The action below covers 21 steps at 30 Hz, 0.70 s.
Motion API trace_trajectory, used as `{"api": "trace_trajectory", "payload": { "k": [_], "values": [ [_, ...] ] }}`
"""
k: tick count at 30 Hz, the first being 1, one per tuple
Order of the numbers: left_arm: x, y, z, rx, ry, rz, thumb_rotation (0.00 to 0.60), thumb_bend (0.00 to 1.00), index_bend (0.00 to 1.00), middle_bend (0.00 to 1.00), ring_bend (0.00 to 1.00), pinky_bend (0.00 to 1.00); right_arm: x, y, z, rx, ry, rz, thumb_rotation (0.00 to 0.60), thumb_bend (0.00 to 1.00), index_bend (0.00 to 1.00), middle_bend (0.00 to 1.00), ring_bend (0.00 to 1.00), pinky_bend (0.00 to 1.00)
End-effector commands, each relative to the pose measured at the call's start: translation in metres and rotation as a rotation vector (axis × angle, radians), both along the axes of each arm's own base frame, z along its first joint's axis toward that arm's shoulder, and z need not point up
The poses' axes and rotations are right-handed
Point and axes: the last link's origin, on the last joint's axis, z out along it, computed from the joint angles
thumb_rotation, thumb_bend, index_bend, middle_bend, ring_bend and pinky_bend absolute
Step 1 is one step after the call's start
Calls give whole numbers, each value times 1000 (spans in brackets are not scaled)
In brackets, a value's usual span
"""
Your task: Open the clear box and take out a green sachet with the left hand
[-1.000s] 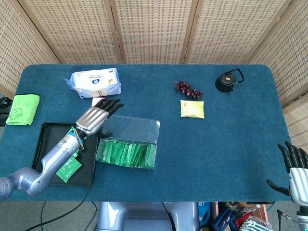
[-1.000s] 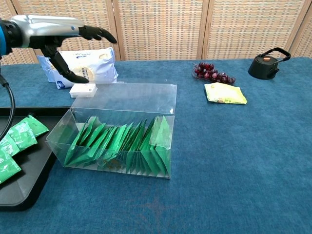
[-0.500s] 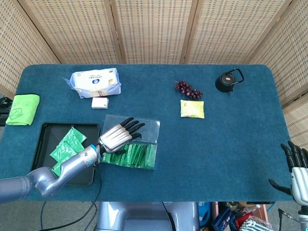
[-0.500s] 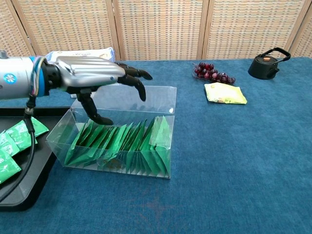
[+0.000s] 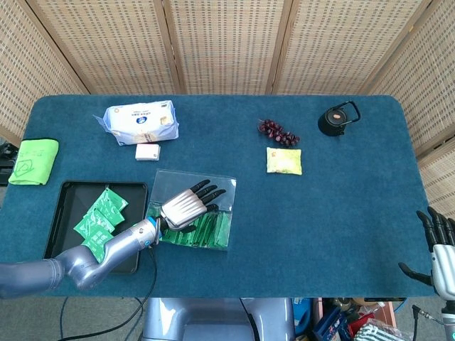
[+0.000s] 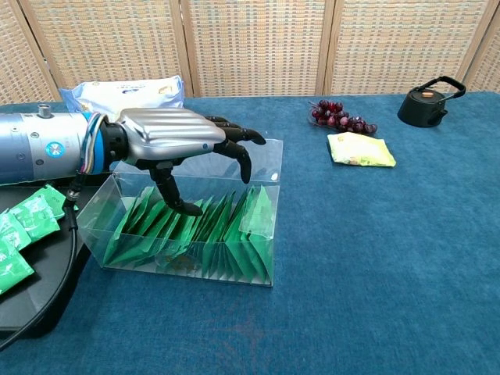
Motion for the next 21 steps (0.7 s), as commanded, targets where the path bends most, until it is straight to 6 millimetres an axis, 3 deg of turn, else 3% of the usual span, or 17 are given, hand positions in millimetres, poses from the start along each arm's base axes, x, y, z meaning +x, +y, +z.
{"api": "trace_trajectory", "payload": {
  "k": [1, 21],
  "values": [
    [1, 0, -3, -2, 1, 0, 600, 272, 326, 0, 0, 0, -1, 0, 0, -2, -2, -1, 600, 0, 0, 0, 0, 0],
    [1, -1, -17, -12, 29, 1, 600, 271, 438, 0, 0, 0, -3, -1, 2, -2, -6, -7, 600, 0, 0, 0, 0, 0]
  ]
}}
